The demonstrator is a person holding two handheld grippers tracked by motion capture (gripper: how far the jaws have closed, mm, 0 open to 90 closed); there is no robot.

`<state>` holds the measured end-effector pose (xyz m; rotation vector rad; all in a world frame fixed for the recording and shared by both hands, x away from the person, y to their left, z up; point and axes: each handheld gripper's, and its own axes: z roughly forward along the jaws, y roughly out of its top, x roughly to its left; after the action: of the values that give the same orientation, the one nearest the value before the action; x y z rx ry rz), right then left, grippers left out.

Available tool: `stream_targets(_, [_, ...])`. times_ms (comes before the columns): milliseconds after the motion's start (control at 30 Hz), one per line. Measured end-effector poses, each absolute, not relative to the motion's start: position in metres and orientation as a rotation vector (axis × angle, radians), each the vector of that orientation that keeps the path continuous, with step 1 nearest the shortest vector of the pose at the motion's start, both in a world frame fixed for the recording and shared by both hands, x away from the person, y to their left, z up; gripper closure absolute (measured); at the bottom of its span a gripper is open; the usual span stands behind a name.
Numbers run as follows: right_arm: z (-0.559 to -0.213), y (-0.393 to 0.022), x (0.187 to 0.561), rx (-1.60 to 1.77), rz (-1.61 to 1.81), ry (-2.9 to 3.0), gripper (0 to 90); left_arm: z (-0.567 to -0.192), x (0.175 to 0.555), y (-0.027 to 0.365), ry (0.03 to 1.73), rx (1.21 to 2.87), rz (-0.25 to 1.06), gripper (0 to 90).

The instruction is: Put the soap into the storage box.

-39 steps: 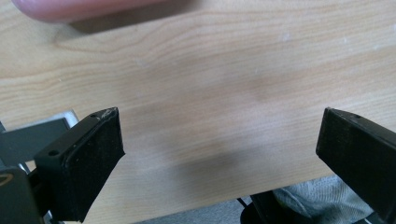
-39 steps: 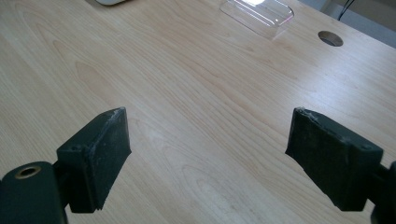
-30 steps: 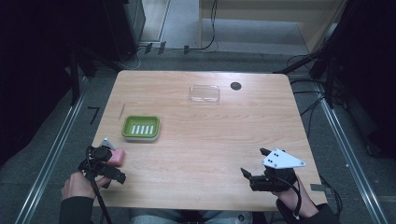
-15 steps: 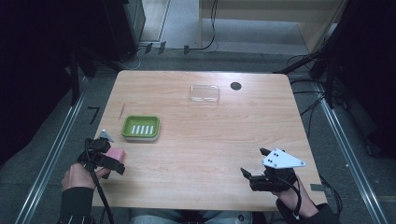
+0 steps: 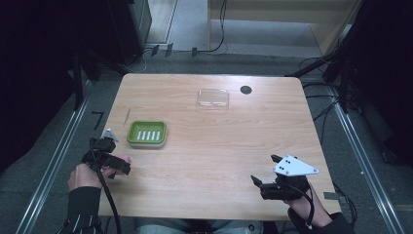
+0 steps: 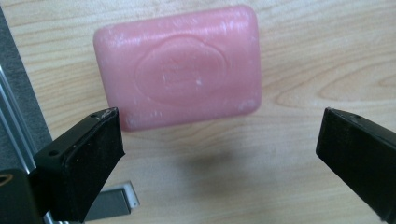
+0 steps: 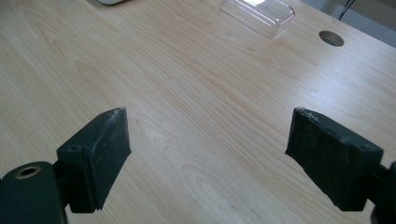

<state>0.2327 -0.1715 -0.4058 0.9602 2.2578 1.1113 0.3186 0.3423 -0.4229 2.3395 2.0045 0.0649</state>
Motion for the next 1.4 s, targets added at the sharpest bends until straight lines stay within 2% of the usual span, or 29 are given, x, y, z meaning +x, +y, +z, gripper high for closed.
stream_targets(733, [-0.406, -0.171, 0.233, 0.954, 1.11, 2.26, 13.8, -0.44, 0.345, 0.343, 2.089, 2.317, 0.124, 0.0])
stream_targets(1100, [-0.406, -0.172, 0.233, 0.957, 1.109, 2.259, 13.8, -0.45, 0.351, 0.347, 2.124, 2.305, 0.096, 0.0])
stream_targets(1200, [-0.406, -0.172, 0.233, 0.956, 1.11, 2.259, 13.8, -0.451, 0.35, 0.35, 2.12, 2.294, 0.109, 8.0])
stream_targets(1400, [-0.406, -0.172, 0.233, 0.954, 1.111, 2.258, 13.8, -0.455, 0.35, 0.349, 2.128, 2.301, 0.107, 8.0])
